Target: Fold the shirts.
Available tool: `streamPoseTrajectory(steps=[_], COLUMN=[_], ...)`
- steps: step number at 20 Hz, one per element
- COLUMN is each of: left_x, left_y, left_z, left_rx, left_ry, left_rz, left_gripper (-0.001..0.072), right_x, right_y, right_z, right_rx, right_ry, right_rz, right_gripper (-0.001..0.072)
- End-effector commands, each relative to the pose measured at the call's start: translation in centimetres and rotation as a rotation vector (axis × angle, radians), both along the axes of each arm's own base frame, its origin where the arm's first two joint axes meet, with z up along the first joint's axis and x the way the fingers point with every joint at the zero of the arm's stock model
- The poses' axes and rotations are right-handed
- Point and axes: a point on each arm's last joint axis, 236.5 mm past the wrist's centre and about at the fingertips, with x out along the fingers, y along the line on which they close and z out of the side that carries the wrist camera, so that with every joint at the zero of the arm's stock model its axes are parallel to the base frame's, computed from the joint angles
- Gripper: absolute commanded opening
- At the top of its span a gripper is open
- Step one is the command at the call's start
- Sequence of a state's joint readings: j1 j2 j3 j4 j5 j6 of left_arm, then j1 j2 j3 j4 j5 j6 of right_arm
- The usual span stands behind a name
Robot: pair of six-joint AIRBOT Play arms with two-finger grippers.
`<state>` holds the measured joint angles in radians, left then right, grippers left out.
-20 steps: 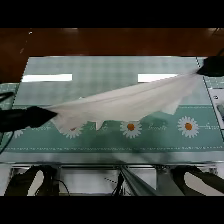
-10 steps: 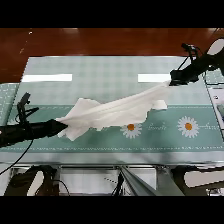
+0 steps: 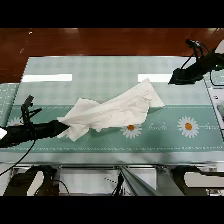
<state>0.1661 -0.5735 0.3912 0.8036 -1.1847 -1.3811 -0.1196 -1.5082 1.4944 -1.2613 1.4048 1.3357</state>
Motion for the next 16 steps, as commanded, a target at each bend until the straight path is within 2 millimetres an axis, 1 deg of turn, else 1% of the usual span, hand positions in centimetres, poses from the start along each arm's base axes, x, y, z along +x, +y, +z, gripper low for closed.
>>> streamPoseTrajectory(steps=[1, 3, 5, 7, 9, 11, 13, 14, 16], left_x=[0.0, 0.1, 0.1, 0.1, 0.0, 0.1, 0.1, 0.0, 0.1], left_y=[0.0, 0.0, 0.0, 0.0, 0.0, 0.0, 0.0, 0.0, 0.0], left_z=[0.0, 0.0, 0.0, 0.0, 0.0, 0.0, 0.0, 0.0, 0.0], left_rx=[-0.002, 0.002, 0.002, 0.002, 0.002, 0.002, 0.002, 0.002, 0.002], left_ry=[-0.001, -0.007, -0.007, -0.007, -0.007, -0.007, -0.007, -0.007, -0.008], left_rz=[0.001, -0.006, -0.006, -0.006, -0.007, -0.006, -0.006, -0.007, -0.006], left_gripper=[0.0028, 0.0028, 0.0028, 0.0028, 0.0028, 0.0028, 0.0028, 0.0028, 0.0028], right_x=[-4.2, -6.7, -7.7, -8.6, -10.4, -11.9, -12.9, -13.1, -12.9], right_y=[1.8, 5.4, 8.2, 10.2, 11.8, 12.8, 13.3, 13.4, 13.3], right_z=[-1.7, -4.1, -6.4, -8.3, -9.9, -11.3, -12.1, -12.2, -12.3], right_rx=[0.095, 0.247, 0.340, 0.375, 0.359, 0.332, 0.319, 0.317, 0.318], right_ry=[0.077, 0.124, 0.130, 0.148, 0.185, 0.215, 0.234, 0.241, 0.240], right_rz=[-0.028, -0.068, -0.132, -0.166, -0.138, -0.119, -0.113, -0.112, -0.135], right_gripper=[0.0461, 0.0461, 0.0461, 0.0461, 0.0461, 0.0461, 0.0461, 0.0461, 0.0461])
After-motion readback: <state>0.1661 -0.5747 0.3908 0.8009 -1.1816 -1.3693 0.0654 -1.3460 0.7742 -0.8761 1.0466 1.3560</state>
